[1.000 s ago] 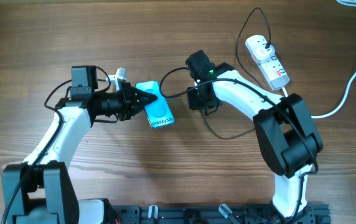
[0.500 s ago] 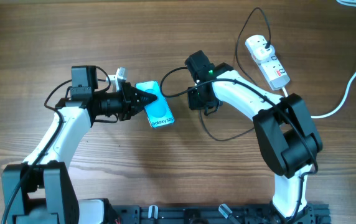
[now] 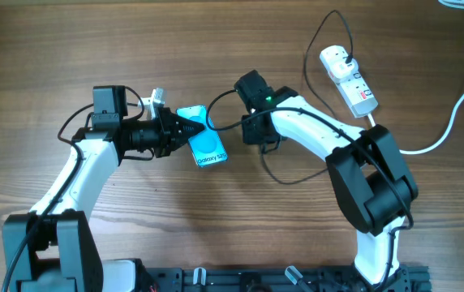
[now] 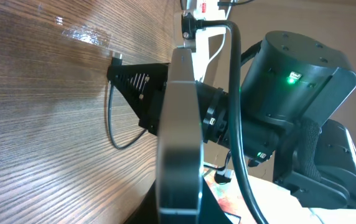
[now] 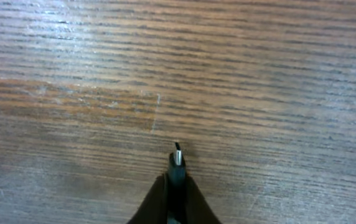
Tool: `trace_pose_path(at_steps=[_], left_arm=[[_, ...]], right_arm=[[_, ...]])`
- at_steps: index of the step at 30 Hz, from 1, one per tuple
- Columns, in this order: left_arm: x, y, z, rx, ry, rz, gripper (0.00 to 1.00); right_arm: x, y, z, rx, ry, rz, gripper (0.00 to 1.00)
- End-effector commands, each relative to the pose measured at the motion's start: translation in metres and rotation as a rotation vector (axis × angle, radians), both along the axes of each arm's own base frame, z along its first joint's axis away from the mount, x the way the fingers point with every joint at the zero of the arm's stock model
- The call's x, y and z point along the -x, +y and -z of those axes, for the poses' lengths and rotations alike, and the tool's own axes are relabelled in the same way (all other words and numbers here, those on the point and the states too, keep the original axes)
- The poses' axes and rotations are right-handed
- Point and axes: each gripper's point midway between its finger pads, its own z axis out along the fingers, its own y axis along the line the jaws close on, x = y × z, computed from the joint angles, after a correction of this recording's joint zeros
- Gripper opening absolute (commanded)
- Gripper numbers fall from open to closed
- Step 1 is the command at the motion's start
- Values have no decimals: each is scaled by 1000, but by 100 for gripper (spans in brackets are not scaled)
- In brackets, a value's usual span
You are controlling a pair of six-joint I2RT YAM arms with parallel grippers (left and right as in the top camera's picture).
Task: Plug charger to phone and switch on socket
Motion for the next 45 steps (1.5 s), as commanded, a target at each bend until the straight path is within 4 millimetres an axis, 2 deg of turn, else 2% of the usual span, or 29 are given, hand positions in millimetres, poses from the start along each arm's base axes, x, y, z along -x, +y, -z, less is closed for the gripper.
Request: trace_pose_path(at_steps=[1,5,9,12,14,18,22,27,31,33,36,39,45], left_arm=[[0,-2,-11,40,-18,17,4],[0,-2,-11,40,-18,17,4],[-1,-2,-11,39,-26,17,4],[-6,-2,-14,38,-63,18,4],[-8,-2,-16,38,-86,18,4],[-13,-2,-22,48,-133,27,4],[-16,-8,-43,117,-253,83,4],[-16,-12,-70,188,-426,166,4],[-13,-14,-84,218,-517,213,4],[-13,-14,-88,222,-544,222,4],[-17,-14,-99,226,-580,220,4],[-21,-14,-116,233,-624,216,4],[-26,-13,-146,250,-698,202,4]], right_arm=[[65,-45,86,181,241,12,5],[67,-43,86,169,250,9,4],[70,-28,83,66,299,-39,4],[64,-8,64,-103,350,-103,4],[60,1,45,-218,360,-139,4],[61,17,-7,-464,356,-258,4],[69,27,-67,-664,308,-383,5],[93,35,-151,-906,205,-565,5],[113,33,-187,-965,156,-643,5],[119,33,-200,-998,137,-671,5],[133,38,-228,-1126,80,-754,4],[137,41,-231,-1191,48,-792,5],[134,48,-207,-1319,21,-754,4]])
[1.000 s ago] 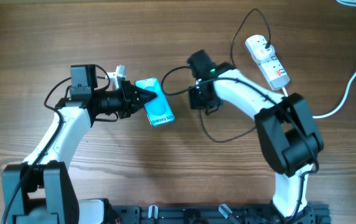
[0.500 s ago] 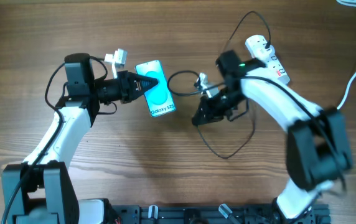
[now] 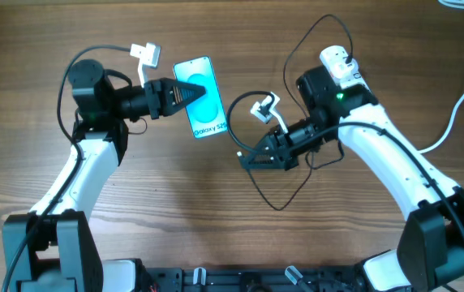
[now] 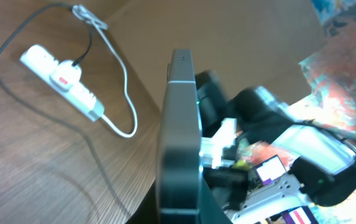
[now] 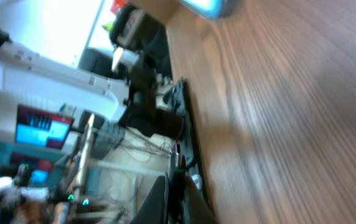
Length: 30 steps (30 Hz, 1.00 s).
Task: Plug charger to phone and switch on socket
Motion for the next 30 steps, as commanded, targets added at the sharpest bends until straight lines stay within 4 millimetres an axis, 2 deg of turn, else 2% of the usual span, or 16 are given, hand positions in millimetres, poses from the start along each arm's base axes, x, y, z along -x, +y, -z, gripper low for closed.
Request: trace_pose_path(at_steps=[1,5,12,21,30], left_arm=[[3,1,-23,35,62,5,4],[0,2,-25,41,58,-17,4],[-4,3,-26,44,54,-41,4],[-3,1,-25,42,47,-34,4],[9,-1,-24,27,19,34,4]], right_arm=[[5,5,2,-124,73,7,5],[-8,10,14,-136,60,41,5],[-24,17,5,-172,11,58,5],[-4,40,-5,-202,33,-29,5],[-13,45,-17,-225,23,-18,4]])
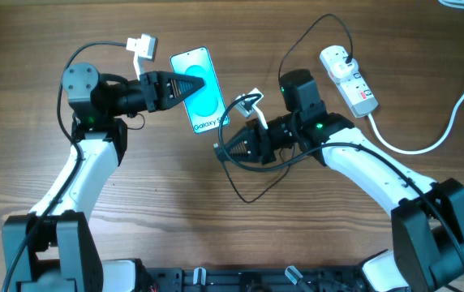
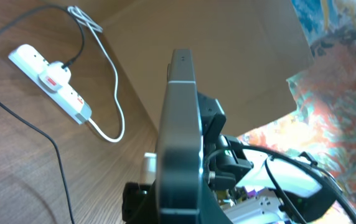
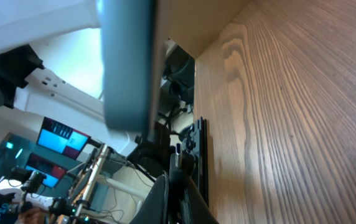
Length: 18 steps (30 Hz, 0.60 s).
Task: Plug charger to phone and switch on socket
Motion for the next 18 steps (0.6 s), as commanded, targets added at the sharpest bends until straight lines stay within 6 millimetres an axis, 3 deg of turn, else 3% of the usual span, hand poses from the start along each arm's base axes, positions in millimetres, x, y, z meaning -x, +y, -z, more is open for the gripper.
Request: trace_pose_path(at_steps=[1,18], left_arm=[[11,-1,-9,-11,-63,50,4],[11,-1,-9,-11,-63,49,4]], right_arm=[[2,0,-10,-15,40,-15,5],[-8,5,-26,-57,-5,-3,5]])
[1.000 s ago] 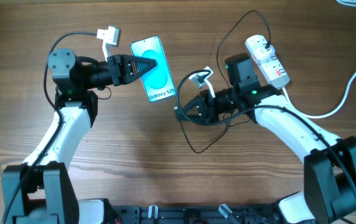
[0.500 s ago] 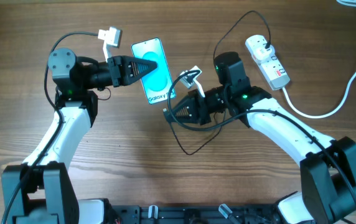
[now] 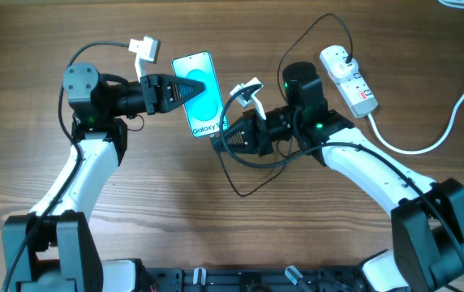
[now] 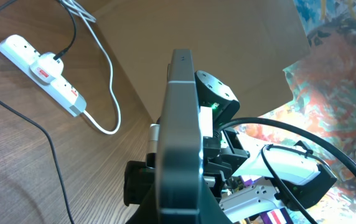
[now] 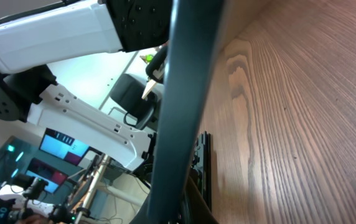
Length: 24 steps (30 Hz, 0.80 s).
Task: Plug charger to phone and switch on socket
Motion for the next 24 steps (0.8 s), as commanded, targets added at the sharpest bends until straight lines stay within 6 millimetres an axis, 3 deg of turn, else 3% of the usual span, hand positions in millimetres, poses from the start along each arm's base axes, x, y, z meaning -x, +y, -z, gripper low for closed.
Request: trace_pose_path(at_steps=[1,24], left_arm=[[4,0,-10,-5,-57,10,4],[-3,6,-10,-2,-49,-31,4]], right_arm=[[4,-1,-6,-15,2,-19,5],[7,-2,-8,-18,24,-38,5]])
